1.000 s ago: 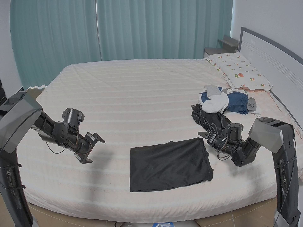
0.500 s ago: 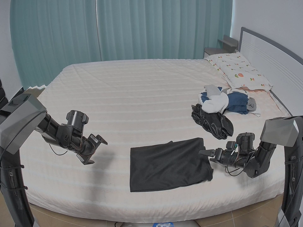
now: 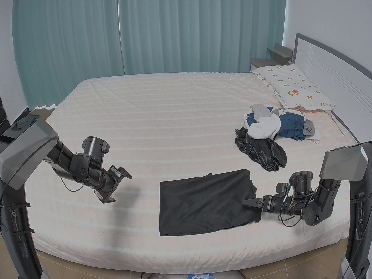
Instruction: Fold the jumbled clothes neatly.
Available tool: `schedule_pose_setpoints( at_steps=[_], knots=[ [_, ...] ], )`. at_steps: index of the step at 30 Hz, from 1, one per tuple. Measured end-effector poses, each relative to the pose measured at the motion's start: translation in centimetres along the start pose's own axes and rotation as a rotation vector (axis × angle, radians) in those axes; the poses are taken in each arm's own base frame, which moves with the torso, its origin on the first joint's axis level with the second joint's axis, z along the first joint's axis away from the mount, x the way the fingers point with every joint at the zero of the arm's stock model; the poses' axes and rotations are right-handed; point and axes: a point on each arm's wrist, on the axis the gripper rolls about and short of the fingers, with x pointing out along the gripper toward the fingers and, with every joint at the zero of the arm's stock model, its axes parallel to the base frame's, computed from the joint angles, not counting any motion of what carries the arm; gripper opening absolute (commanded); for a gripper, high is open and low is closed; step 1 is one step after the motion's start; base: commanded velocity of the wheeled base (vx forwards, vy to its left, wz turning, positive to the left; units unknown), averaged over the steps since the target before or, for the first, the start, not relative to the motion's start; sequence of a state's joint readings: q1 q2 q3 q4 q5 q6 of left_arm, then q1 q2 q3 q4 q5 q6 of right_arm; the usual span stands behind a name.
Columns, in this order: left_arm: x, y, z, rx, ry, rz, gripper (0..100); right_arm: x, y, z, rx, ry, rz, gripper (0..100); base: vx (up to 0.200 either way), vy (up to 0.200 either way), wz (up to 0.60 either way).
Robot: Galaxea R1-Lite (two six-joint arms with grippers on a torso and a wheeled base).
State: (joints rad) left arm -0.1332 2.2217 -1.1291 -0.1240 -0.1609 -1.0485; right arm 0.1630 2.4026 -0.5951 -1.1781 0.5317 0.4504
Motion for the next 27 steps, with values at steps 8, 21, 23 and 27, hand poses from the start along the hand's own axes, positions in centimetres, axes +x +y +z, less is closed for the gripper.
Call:
schedule_pose_setpoints(
  at_steps=[8, 21, 23, 27],
  knots=[
    [0.0, 0.0, 0.0, 0.000, 0.001, 0.000, 100, 0.0, -0.2, -1.1, -0.069, 0.041, -0.011, 0, 0.000, 0.000, 0.00],
    [0.0, 0.0, 0.0, 0.000, 0.001, 0.001, 100, -1.4, -1.9, -1.2, -0.140, 0.061, -0.066, 0, 0.000, 0.000, 0.00],
    [0.0, 0.0, 0.0, 0.000, 0.001, 0.002, 100, -1.6, -2.0, -1.2, -0.136, 0.060, -0.070, 0, 0.000, 0.000, 0.00],
    [0.0, 0.0, 0.0, 0.000, 0.002, 0.001, 100, -1.7, -2.1, -1.5, -0.138, 0.068, -0.073, 0, 0.000, 0.000, 0.00]
  ],
)
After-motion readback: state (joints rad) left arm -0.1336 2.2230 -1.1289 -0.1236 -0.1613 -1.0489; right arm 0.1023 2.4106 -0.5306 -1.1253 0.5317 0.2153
